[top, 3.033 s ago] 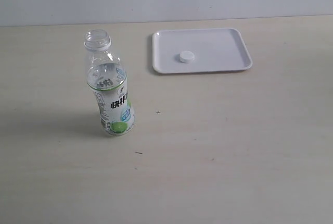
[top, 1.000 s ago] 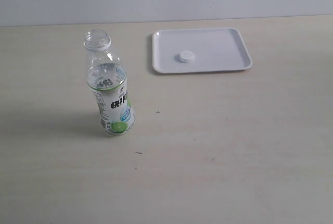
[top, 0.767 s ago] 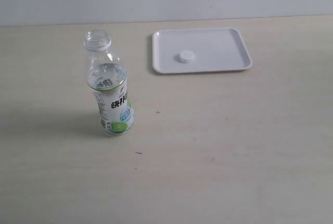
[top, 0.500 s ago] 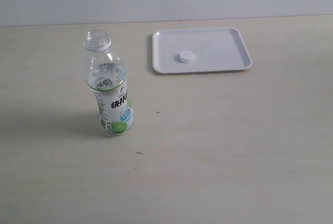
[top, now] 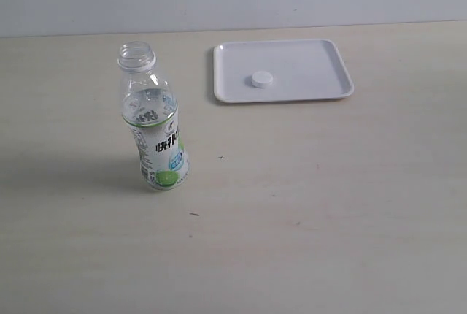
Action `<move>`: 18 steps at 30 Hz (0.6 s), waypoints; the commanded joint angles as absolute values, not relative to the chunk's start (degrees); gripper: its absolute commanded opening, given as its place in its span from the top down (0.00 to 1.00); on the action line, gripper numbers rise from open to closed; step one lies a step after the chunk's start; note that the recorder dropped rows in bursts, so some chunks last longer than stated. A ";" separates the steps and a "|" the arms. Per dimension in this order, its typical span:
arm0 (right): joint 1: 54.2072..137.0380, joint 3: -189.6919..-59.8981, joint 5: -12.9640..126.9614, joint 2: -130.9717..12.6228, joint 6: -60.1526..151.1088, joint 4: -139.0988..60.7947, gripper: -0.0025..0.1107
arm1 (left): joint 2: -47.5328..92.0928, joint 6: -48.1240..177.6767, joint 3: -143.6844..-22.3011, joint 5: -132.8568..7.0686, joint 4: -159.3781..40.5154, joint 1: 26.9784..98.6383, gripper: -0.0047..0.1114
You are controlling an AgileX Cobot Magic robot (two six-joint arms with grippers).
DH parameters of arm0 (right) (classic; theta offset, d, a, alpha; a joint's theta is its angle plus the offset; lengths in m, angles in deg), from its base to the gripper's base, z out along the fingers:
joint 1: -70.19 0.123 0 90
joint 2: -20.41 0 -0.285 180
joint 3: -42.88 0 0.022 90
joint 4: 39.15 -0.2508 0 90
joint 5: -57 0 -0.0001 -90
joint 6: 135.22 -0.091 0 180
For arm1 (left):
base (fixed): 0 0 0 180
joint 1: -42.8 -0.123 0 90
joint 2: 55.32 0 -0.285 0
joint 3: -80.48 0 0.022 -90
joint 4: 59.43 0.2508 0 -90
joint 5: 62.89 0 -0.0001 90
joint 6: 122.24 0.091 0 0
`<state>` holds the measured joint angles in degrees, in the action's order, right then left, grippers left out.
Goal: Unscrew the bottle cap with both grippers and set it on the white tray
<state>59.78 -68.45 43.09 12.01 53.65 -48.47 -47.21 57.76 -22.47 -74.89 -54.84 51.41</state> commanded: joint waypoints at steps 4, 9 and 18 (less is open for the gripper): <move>59.41 -68.18 40.15 12.62 53.46 -48.18 0.98 | -47.53 57.76 -22.30 -74.79 -55.38 51.35 0.96; 59.41 -68.18 38.46 12.62 53.46 -48.18 0.98 | -47.53 57.76 -22.30 -74.79 -55.38 51.35 0.96; 59.41 -66.96 37.44 12.62 53.07 -48.18 0.98 | -47.53 57.76 -22.30 -74.79 -55.38 51.35 0.96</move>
